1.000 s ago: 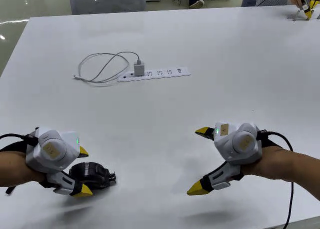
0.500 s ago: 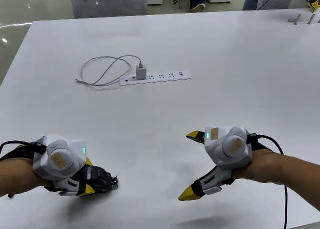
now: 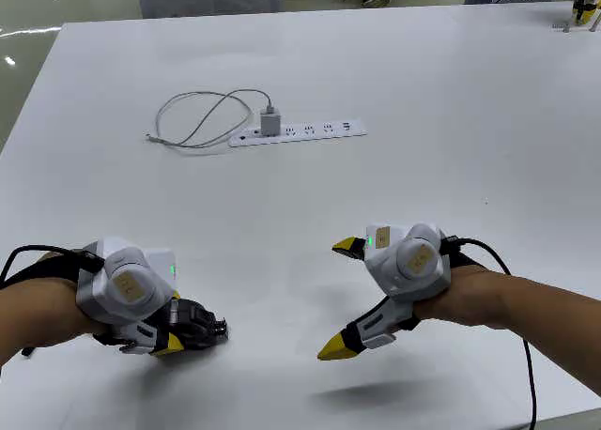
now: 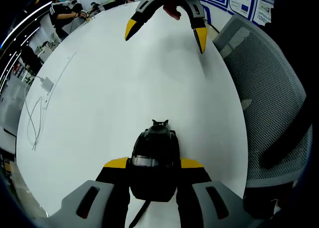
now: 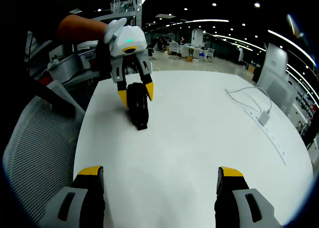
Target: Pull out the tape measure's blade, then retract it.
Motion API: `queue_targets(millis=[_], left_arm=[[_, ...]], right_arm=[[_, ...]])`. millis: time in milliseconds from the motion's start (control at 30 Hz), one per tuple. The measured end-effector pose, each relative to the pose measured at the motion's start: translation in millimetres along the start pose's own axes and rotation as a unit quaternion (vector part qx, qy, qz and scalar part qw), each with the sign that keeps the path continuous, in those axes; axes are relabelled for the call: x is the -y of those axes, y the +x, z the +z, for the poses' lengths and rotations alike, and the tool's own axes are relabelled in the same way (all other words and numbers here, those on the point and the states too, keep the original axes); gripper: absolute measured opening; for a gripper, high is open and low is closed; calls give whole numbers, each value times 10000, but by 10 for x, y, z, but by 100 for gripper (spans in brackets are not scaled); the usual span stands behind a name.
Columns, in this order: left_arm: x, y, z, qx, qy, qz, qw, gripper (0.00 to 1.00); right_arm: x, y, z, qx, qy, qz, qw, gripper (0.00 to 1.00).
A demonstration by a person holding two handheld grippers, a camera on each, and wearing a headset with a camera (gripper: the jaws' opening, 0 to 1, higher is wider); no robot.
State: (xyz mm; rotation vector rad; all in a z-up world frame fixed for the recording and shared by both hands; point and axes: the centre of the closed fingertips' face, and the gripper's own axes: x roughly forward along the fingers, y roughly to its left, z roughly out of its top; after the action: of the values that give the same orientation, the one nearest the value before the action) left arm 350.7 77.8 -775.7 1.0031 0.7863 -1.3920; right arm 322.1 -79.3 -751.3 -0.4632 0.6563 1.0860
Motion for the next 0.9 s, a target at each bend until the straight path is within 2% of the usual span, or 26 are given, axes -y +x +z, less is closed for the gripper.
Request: queue_targets(millis=[467, 667, 900], left_arm=[[7, -5, 8, 45, -101, -33, 9999, 31], [10, -7, 12, 89, -106, -52, 9999, 31], [10, -6, 8, 89, -124, -80, 9999, 31]], right_arm=[[13, 401, 214, -11, -46, 261, 9996, 87], [-62, 577, 344, 67, -120, 388, 9992, 81], [-139, 717, 400, 2, -245, 493, 9985, 76]])
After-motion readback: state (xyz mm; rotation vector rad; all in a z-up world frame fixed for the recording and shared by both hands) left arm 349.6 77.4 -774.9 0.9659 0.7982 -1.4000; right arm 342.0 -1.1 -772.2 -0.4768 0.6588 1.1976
